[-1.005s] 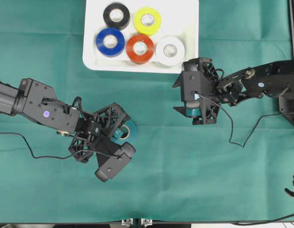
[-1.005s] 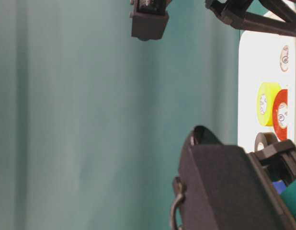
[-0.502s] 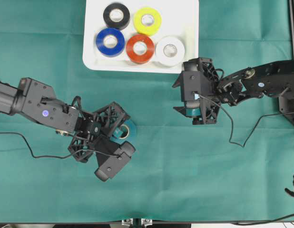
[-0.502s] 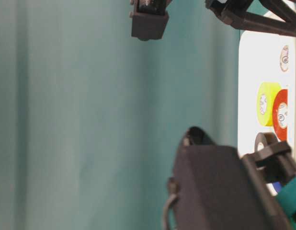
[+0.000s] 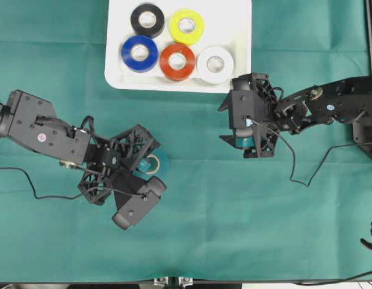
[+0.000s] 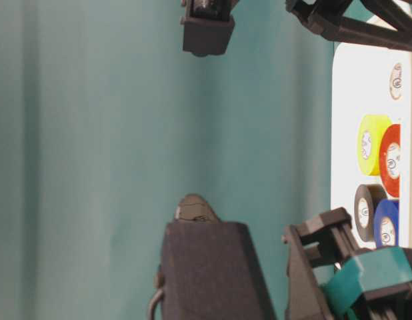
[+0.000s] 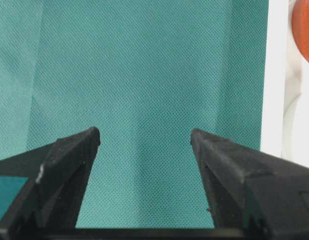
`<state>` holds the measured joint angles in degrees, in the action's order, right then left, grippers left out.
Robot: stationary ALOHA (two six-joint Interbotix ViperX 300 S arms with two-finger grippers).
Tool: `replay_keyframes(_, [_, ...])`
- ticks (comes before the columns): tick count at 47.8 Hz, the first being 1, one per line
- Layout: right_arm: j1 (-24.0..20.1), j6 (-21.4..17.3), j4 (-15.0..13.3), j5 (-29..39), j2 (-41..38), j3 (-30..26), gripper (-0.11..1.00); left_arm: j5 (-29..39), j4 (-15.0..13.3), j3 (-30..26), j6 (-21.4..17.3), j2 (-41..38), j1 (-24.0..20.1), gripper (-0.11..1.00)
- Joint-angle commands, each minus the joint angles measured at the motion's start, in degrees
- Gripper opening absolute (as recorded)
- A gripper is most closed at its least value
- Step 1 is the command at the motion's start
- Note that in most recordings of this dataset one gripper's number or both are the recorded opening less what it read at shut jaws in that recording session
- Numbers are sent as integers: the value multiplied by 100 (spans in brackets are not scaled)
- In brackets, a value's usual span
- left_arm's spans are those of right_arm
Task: Put the tape alternately from left to right into the white case.
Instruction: 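Close the left gripper on the teal roll's rim, then lift the teal roll and carry it into the tray's far corner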
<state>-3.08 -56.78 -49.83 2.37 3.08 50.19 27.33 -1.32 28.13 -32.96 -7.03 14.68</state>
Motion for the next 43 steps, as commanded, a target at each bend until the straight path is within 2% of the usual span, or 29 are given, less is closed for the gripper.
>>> replay_keyframes(1, [-9,-9,18,-35,132,-62,82,-9,9,-53,0,202,-105,-4])
replay_keyframes(24, [-9,-9,18,-62,132,-53,82,-149,0,-88,0,475,-1002,-4])
replay_keyframes(43, [-18,-9,18,-62,132,-62,82,-773,0,-343,-70,325,-1881,-4])
